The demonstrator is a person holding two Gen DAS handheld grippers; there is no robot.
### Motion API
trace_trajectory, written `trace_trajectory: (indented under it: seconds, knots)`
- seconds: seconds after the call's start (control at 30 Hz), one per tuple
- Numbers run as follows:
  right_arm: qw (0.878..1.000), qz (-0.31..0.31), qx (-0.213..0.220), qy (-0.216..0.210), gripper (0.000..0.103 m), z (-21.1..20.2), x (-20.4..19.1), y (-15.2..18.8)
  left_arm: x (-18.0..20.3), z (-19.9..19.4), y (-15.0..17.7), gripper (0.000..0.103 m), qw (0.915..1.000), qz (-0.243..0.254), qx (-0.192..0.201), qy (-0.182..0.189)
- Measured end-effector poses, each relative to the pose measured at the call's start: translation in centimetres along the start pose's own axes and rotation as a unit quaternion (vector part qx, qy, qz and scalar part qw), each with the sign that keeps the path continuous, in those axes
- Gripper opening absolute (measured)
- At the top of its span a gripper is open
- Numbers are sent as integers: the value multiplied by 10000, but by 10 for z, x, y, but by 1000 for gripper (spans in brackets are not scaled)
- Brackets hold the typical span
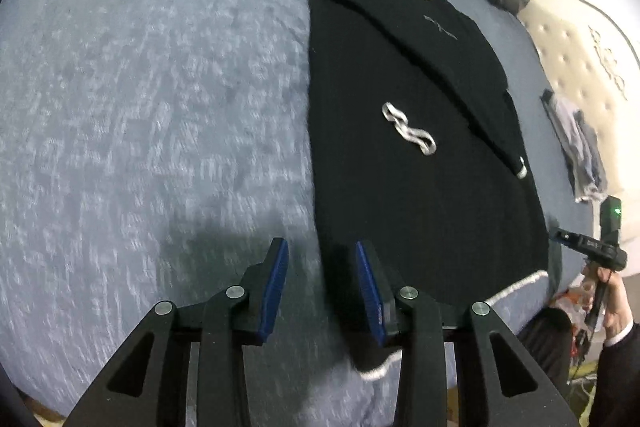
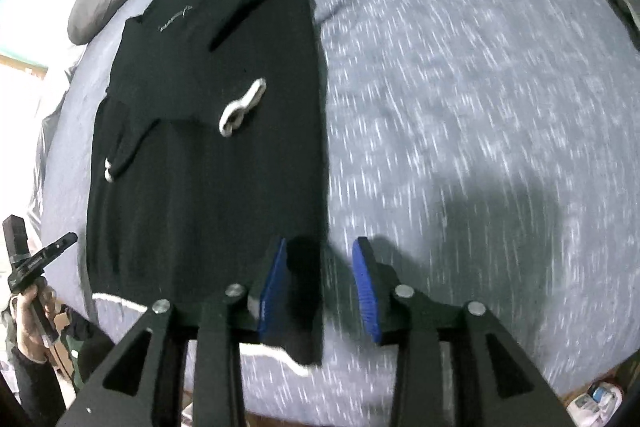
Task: Fold clothes
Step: 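Move both tools down to the sweatshirt's white-trimmed hem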
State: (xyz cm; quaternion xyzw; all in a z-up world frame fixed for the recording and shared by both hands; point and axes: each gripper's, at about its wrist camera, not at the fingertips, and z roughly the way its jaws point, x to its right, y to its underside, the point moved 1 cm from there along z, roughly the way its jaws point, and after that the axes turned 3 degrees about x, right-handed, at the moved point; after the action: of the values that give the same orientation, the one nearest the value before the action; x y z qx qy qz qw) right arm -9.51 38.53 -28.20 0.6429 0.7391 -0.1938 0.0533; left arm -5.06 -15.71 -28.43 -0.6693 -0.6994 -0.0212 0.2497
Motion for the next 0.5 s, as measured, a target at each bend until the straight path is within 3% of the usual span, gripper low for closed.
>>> trace_trajectory:
  seconds: [0.5]
  knots:
    - [9988,63,-315,-378,37,12,-9,33,7,17,42,38,9976,-361,-483,340]
